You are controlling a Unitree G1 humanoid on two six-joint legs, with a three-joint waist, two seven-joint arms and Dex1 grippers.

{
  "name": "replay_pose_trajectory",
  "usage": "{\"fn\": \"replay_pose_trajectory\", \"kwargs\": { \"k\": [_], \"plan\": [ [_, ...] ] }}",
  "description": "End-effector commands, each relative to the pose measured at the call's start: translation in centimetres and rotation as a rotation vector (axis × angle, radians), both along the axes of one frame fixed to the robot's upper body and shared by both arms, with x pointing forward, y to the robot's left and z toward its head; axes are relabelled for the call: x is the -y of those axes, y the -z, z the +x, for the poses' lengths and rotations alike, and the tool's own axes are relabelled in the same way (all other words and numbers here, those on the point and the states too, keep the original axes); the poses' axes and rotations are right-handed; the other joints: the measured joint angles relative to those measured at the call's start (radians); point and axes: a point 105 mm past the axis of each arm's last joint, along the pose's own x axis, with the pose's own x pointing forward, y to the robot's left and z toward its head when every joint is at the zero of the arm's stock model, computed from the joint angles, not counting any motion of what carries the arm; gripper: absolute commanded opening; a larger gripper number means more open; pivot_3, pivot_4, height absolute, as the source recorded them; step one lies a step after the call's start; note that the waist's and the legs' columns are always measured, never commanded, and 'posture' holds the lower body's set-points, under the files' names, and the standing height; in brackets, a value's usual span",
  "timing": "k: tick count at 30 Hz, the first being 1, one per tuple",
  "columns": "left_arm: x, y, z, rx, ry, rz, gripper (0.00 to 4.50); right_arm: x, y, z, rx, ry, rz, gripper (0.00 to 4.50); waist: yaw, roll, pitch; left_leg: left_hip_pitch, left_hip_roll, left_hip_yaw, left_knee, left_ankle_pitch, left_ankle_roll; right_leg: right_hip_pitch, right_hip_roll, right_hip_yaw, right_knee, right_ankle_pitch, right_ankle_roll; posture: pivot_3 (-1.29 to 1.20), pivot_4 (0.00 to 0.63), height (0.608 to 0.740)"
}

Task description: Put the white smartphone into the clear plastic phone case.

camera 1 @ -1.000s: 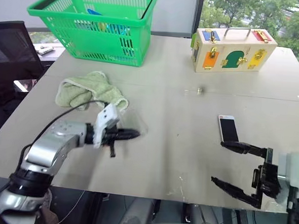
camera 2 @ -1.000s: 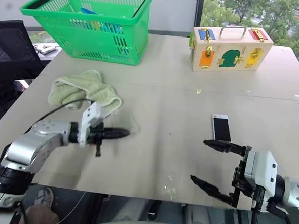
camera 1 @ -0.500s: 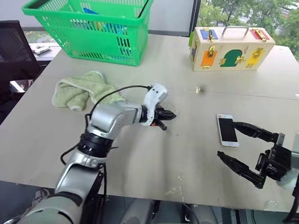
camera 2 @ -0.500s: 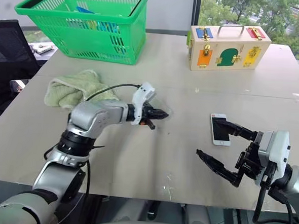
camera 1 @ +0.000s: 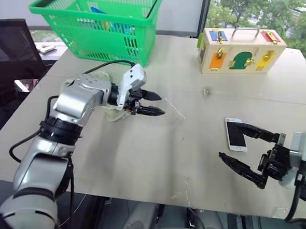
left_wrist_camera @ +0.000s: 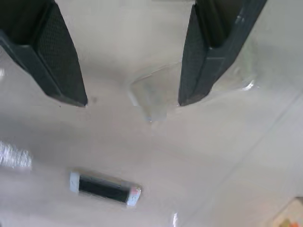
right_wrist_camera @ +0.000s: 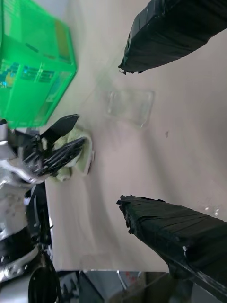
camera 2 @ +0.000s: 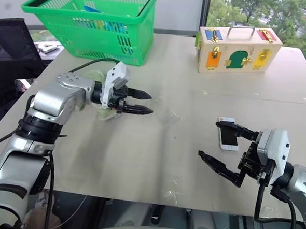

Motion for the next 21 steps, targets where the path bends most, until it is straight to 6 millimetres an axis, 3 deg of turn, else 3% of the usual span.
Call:
{"fn": "replay_pose_trajectory", "kwargs": {
  "k": [1, 5, 13, 16, 20, 21],
  "plan": [
    [0.5, 0.0, 1.7, 0.091, 0.061, 0.058, 3.17, -0.1, -0.5, -0.4, 0.028, -0.013, -0.005, 4.5, 0.004, -0.002, 0.001, -0.001, 0.0, 0.0, 0.0, 0.0, 0.0, 0.0, 0.0, -0.001, 0.0, 0.0, 0.0, 0.0, 0.15, 0.74],
    [1.2, 1.9, 2.9, 0.116, 0.103, 0.148, 3.17, 0.1, -0.5, -1.0, 0.027, -0.002, -0.031, 4.5, -0.001, -0.006, 0.003, -0.003, 0.0, -0.001, 0.002, 0.001, 0.003, 0.0, 0.0, -0.002, 0.0, 0.002, 0.004, 0.0, 0.15, 0.74],
    [1.0, 4.5, 2.7, 0.109, 0.205, 0.315, 3.17, 0.2, -0.4, -2.4, 0.013, 0.034, -0.047, 4.5, -0.029, -0.007, 0.004, -0.003, 0.0, -0.002, 0.001, 0.001, 0.003, -0.001, 0.0, -0.003, 0.002, 0.002, 0.005, 0.0, 0.15, 0.74],
    [1.1, 4.8, 3.0, 0.112, 0.191, 0.328, 2.42, 0.1, -0.2, -2.9, 0.008, 0.059, -0.045, 4.5, -0.029, -0.007, 0.004, -0.001, 0.0, -0.002, 0.002, 0.001, 0.004, 0.001, 0.001, -0.003, 0.003, 0.002, 0.005, 0.0, 0.15, 0.74],
    [1.9, 4.2, 2.7, 0.052, 0.191, 0.248, 0.84, 0.2, 0.1, -3.5, 0.005, 0.092, -0.038, 4.5, -0.03, -0.007, 0.004, -0.001, 0.0, -0.003, 0.004, 0.001, 0.004, 0.002, 0.001, -0.005, 0.002, 0.002, 0.005, 0.0, 0.15, 0.74],
    [2.2, 3.7, 2.6, 0.029, 0.193, 0.209, 0.22, 0.2, 0.2, -3.6, 0.004, 0.097, -0.039, 4.5, -0.03, -0.007, 0.004, -0.001, 0.0, -0.003, 0.004, 0.001, 0.004, 0.002, 0.002, -0.005, 0.002, 0.002, 0.006, 0.0, 0.15, 0.74]
  ]
}}
